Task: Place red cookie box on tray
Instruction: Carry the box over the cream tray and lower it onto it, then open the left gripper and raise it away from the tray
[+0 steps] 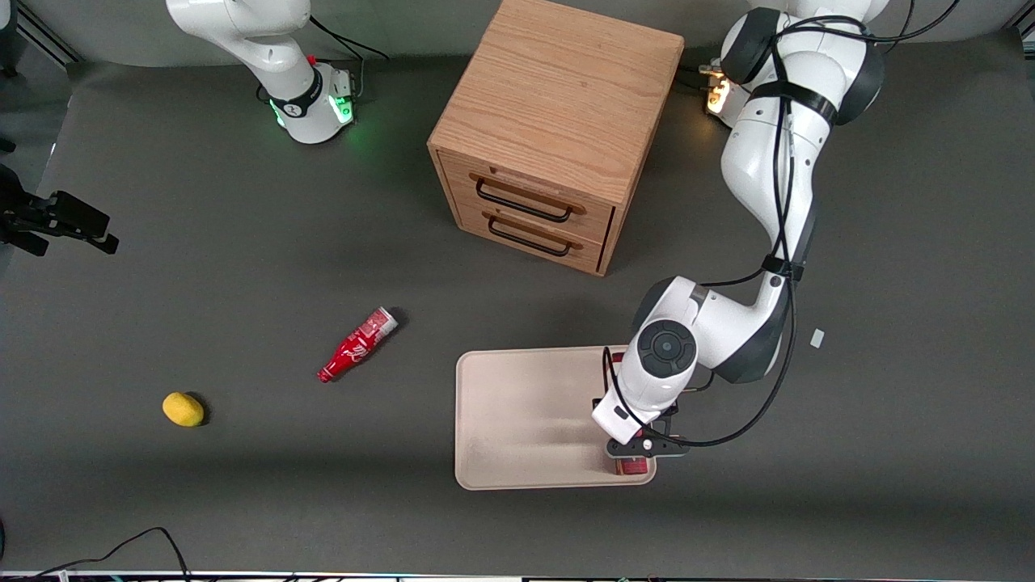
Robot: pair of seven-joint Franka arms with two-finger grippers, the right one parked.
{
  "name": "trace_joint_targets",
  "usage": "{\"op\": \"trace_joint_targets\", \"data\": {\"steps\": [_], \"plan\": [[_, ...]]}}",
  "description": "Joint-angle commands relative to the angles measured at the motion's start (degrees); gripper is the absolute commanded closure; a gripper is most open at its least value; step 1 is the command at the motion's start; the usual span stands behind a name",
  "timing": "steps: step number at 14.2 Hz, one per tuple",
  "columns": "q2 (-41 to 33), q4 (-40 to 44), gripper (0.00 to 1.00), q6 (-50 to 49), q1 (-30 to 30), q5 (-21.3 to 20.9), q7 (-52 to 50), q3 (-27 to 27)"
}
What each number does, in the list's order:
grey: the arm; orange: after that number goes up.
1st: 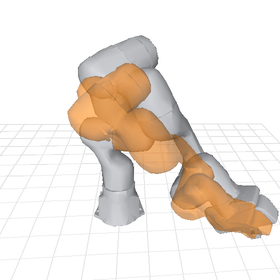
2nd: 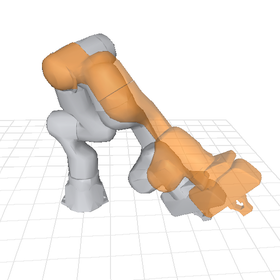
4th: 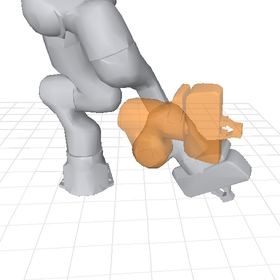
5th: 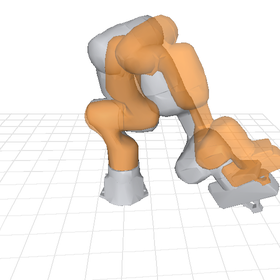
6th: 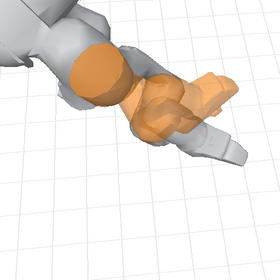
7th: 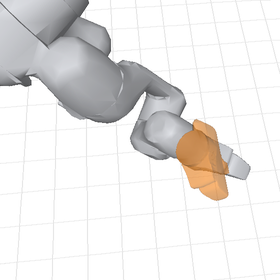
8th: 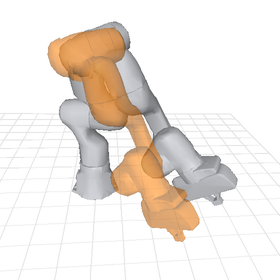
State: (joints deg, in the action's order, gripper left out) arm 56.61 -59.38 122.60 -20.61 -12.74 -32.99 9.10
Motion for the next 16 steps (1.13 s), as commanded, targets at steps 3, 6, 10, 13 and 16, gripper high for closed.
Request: {"op": "trace_joint_targets", "data": {"steps": [3,6,10,13,16], "plan": [[0.5,1.6,0.0,-0.1,-0.6,-0.9,-0.7,-0.3],[-0.4,1.6,0.0,-1.7,-0.6,-0.7,-0.8,-0.2],[-4.4,2.4,0.0,-12.3,-0.4,-0.2,-0.7,1.5],[-10.0,1.9,0.0,-17.8,0.8,-0.4,0.5,2.0],[-19.1,-5.7,0.0,-20.1,3.2,1.2,7.2,1.6]]}}
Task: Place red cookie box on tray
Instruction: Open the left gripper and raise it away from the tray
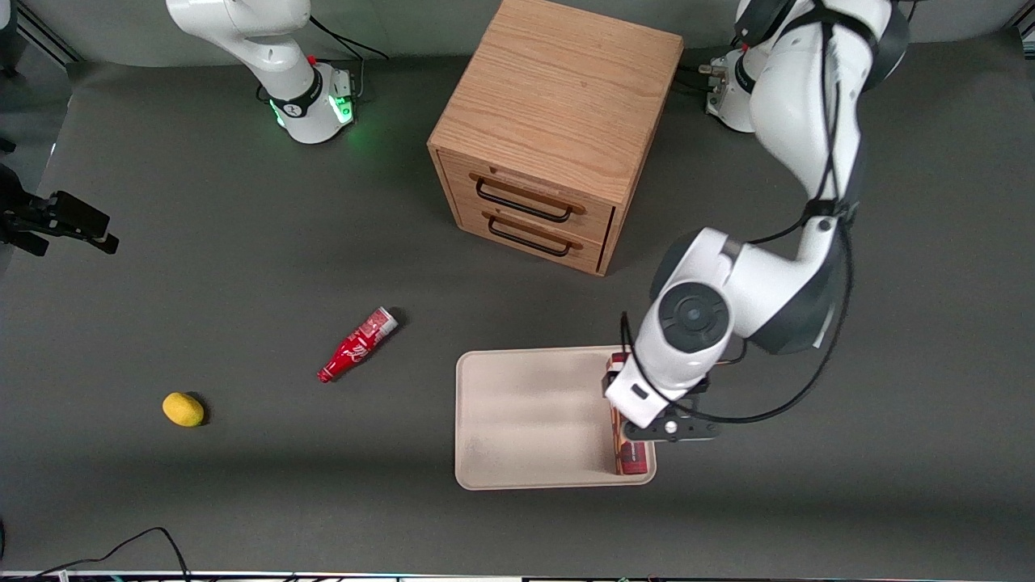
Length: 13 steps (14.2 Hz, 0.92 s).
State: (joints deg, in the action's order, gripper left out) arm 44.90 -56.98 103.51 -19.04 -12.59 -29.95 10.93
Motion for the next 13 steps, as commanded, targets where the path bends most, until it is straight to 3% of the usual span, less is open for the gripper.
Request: {"op": "trace_joint_targets", "data": {"steps": [1,4,8,13], "plan": [[-10.9,-12.6,0.0,-0.9,3.2,1.9,6.7,-0.2],[-20.8,-23.8,0.0,-0.9,6.4,4.2,11.1,-1.4],[-35.5,-38.0,0.0,-2.5,6.4,7.6,22.6,-9.6],[-45.2,-39.8,0.0,-12.8,6.5,7.8,34.4,-17.2]]}}
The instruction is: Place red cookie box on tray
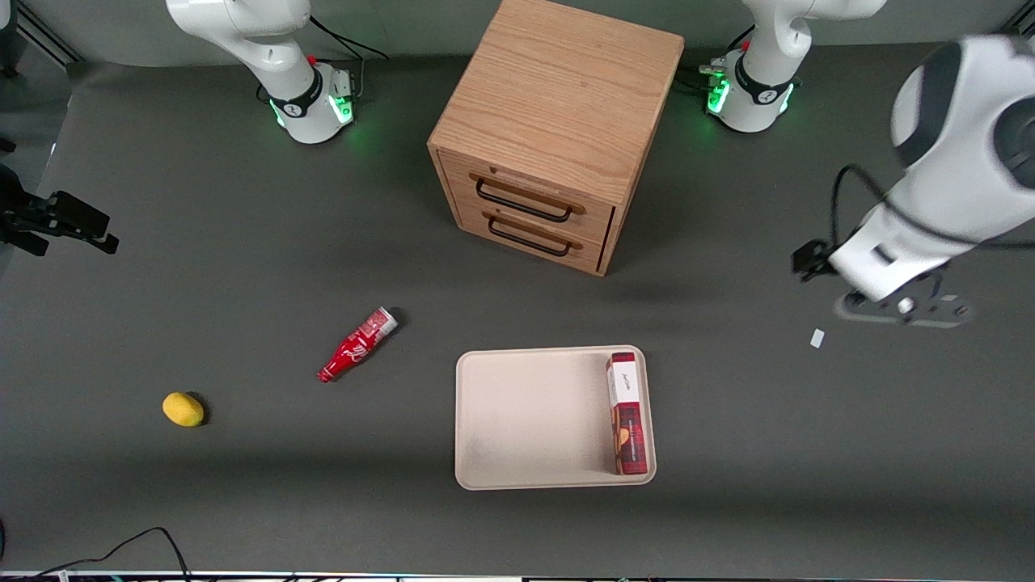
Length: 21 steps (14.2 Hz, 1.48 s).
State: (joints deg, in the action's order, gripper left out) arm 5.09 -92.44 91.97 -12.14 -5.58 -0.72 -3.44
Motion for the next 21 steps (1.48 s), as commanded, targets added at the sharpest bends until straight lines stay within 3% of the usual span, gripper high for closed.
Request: {"op": "trace_joint_targets", "data": {"steps": [1,6,12,15,21], "plan": [[-7.2,-5.5,0.0,-1.3,-0.4,0.8,7.5,-4.2],[-9.5,-8.0,0.0,-0.4,-0.8,2.1,15.6,-10.8],[-10.9,-7.3,0.0,-3.9,-1.5,4.4,16.5,-12.1],[-9.7,-4.9,0.0,-4.9,-2.8,2.2,16.9,-12.5],[-9.7,-4.7,0.0,-5.0,-3.1,2.0,16.9,-13.3]]}}
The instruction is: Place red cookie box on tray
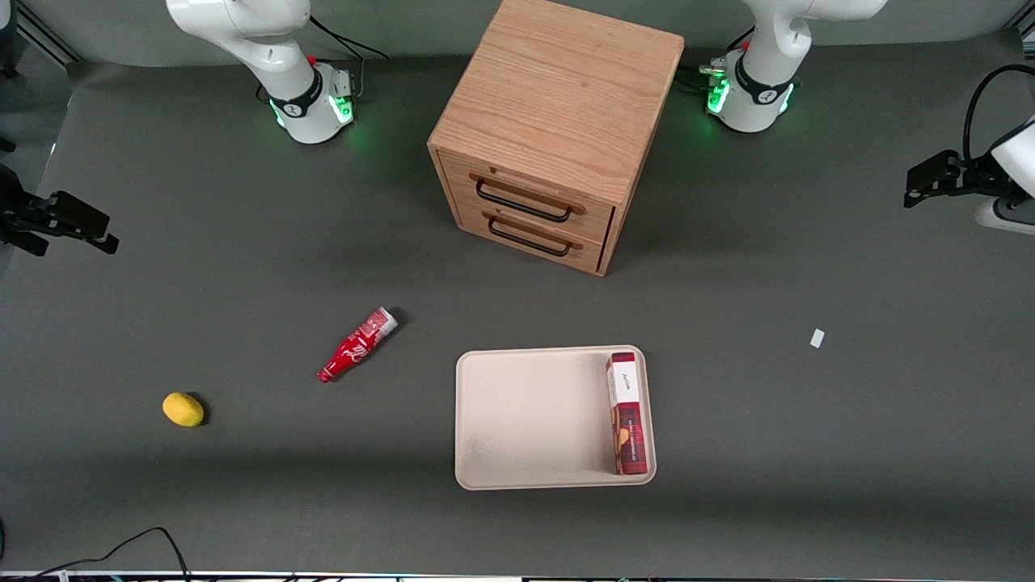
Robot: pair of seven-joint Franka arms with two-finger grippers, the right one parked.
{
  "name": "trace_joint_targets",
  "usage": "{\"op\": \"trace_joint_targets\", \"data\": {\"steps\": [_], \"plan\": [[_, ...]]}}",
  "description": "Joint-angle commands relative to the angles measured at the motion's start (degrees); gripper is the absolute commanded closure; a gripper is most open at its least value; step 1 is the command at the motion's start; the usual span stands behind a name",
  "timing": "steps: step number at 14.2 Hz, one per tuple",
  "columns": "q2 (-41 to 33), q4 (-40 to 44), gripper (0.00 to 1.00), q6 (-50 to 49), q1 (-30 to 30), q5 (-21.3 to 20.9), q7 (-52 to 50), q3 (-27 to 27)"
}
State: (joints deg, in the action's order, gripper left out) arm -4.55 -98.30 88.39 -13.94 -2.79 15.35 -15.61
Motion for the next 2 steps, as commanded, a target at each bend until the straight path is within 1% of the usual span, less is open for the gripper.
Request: {"op": "trace_joint_targets", "data": {"steps": [1,2], "plan": [[0.0,1.2,0.0,-2.2,-1.2,-0.8,0.7,-1.1],[0.0,1.2,0.0,-2.4,-1.1,-0.8,0.4,-1.0]]}}
